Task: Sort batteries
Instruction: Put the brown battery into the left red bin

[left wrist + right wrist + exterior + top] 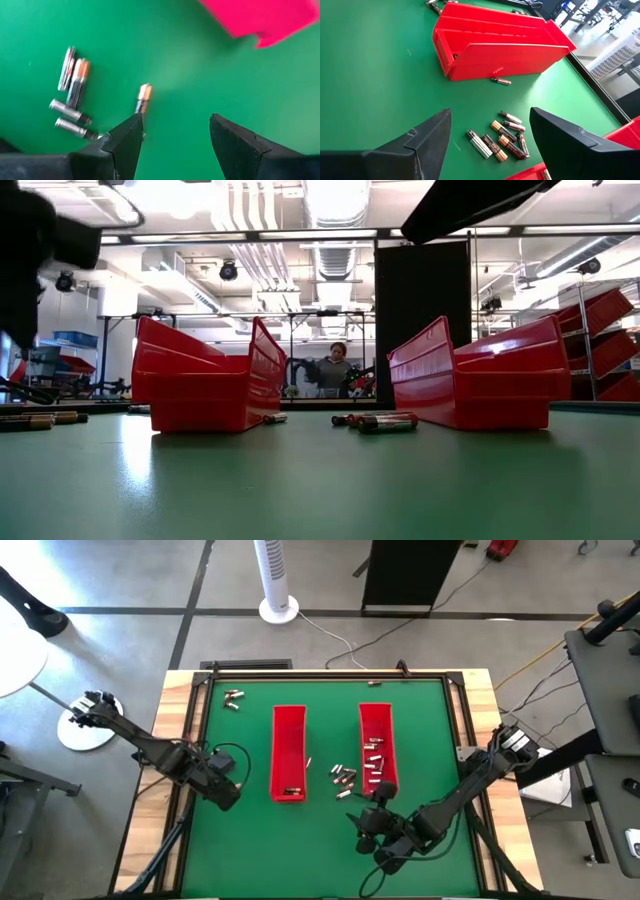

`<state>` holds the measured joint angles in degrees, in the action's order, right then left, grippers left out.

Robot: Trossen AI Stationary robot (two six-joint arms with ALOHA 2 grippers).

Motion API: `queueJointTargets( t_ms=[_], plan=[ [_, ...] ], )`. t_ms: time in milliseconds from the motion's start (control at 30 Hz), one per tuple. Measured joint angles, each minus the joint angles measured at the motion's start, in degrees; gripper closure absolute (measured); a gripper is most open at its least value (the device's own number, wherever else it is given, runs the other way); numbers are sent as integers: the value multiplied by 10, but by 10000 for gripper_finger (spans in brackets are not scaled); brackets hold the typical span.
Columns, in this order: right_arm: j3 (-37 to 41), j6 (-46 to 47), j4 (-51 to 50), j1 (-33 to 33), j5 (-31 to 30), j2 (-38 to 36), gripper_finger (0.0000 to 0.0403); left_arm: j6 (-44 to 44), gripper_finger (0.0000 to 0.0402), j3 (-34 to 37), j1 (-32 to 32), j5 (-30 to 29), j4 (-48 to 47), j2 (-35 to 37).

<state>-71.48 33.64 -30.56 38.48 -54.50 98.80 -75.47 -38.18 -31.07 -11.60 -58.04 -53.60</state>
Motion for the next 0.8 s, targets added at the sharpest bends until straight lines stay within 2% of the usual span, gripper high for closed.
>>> queueJointTargets(
  t_ms=[167, 367, 800],
  plan=[
    [0, 0, 0, 0, 0, 0, 148, -70, 192, 49, 0, 5, 1, 3],
    [0, 0, 0, 0, 0, 0, 151, -97, 192, 66, 1, 2, 23, -4],
    [3, 2, 2, -1, 0, 0, 137, -14, 192, 81, 1, 0, 88, -61]
  ],
)
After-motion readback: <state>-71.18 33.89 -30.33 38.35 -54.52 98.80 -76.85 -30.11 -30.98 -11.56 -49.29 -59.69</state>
